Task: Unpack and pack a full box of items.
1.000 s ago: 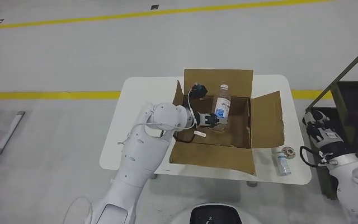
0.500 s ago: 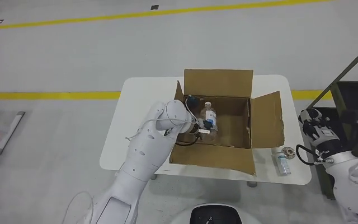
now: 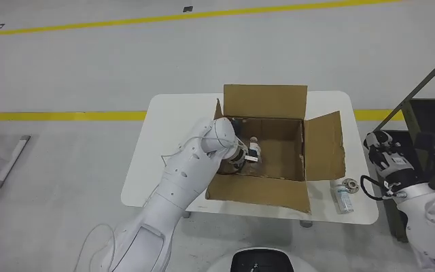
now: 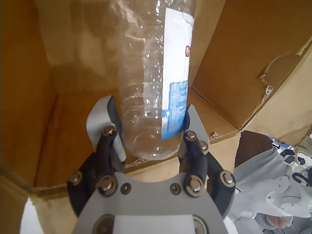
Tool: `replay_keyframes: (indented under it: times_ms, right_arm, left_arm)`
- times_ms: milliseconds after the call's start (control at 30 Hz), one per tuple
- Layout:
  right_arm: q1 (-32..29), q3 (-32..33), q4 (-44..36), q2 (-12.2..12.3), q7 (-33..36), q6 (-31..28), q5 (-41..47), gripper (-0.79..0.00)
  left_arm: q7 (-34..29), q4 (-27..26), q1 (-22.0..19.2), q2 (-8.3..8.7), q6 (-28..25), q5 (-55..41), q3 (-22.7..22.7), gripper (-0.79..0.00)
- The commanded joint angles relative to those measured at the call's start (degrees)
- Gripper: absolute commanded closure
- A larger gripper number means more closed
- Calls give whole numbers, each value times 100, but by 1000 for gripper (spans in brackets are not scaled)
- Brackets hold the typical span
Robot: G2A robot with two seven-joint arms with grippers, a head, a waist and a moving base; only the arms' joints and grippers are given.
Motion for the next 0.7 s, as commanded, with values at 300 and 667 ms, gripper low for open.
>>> replay_keyframes:
  times_ms: [300, 667]
  right_arm:
    - [195, 173, 223, 22, 625, 177, 78, -234]
    - [555, 447, 1009, 46, 1592, -404, 1908, -662]
  left_arm:
    - [222, -738, 40, 110, -722, 498, -61, -785]
    - [321, -3089, 619, 533, -1597, 1320, -967, -785]
